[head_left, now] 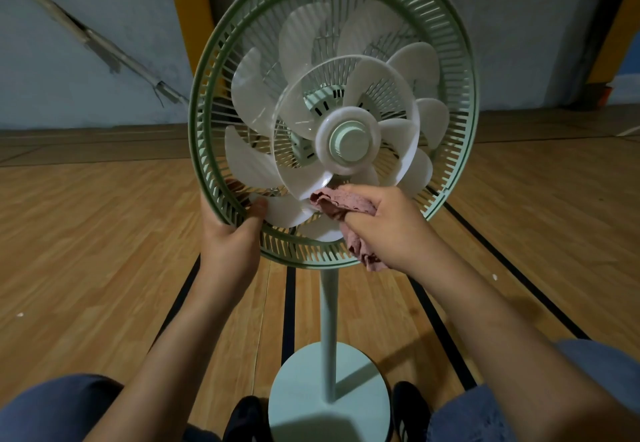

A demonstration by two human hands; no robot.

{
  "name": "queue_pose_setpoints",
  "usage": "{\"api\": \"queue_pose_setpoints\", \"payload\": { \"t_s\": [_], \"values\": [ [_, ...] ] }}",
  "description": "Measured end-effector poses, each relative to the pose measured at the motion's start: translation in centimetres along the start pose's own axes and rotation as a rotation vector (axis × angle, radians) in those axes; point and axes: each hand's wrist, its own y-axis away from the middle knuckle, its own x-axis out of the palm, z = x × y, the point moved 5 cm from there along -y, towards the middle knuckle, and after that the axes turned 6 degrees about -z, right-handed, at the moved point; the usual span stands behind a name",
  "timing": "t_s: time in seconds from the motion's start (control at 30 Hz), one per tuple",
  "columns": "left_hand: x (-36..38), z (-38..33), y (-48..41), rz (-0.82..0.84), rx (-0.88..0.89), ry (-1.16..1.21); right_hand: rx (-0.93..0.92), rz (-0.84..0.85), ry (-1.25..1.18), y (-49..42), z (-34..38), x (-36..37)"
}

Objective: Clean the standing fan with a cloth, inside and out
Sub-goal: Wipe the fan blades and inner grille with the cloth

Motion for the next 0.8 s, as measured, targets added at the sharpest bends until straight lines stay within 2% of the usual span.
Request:
{"api": "queue_pose_setpoints", "payload": {
  "t_s": [0.07, 0.17, 0.23, 0.37, 0.43, 0.5, 0.6, 0.7, 0.8],
  "values": [
    [0.0, -0.2, 0.1, 0.011, 0.018, 0.000, -0.034, -0.049, 0.135, 0.1, 0.0, -0.6],
    [0.0, -0.2, 0.2, 0.022, 0.021, 0.003, -0.249, -0.182, 0.511, 0.4, 1.3, -1.9],
    [-0.1, -0.1, 0.1, 0.014, 0.007, 0.012, -0.379, -0.241, 0.676, 0.6, 2.1, -2.3],
    [-0.7, 0.3, -0.3, -0.032, -0.009, 0.025, -0.641, -0.262, 0.730, 1.3, 2.3, -3.0],
    [-0.8, 0.4, -0.3, -0.032, -0.010, 0.025, -0.698, -0.298, 0.749, 1.2, 1.9, -3.4],
    [-0.6, 0.3, -0.3, -0.023, -0.005, 0.015, -0.662, -0.318, 0.740, 1.0, 1.6, -3.4],
    [-0.3, 0.3, -0.3, -0.017, 0.001, 0.008, -0.469, -0.245, 0.644, 0.6, 0.7, -2.9],
    [-0.3, 0.3, -0.4, -0.043, -0.005, 0.008, -0.209, -0.110, 0.367, 0.1, -0.3, -1.9],
    [-0.3, 0.3, -0.3, -0.052, -0.005, 0.002, -0.068, -0.025, 0.080, -0.5, -0.5, -1.2]
  ]
}}
